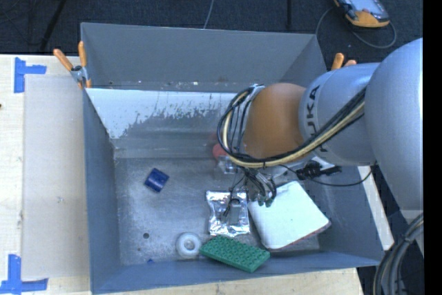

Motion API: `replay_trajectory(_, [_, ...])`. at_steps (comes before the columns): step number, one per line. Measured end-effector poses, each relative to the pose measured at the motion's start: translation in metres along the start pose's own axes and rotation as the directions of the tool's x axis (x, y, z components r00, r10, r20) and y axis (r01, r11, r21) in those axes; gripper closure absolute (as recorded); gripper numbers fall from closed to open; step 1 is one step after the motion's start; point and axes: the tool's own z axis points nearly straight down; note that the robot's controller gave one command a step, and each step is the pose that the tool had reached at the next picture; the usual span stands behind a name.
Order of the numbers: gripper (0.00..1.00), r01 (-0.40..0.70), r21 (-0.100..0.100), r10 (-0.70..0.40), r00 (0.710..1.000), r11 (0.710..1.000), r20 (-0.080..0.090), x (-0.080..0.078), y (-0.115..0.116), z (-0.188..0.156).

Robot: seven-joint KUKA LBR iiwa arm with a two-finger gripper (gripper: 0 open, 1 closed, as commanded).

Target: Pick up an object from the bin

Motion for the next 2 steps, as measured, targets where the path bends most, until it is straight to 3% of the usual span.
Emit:
replay_trajectory(1, [0.0, -0.002, 0.0, 0.002, 1.0, 1.0, 0.001, -0.0006, -0.0002, -0.0002])
replay_trajectory(2, [1.0, -0.003, 0.0, 0.003, 1.0, 1.0, 0.001, -0.0011, -0.0009, -0.0009])
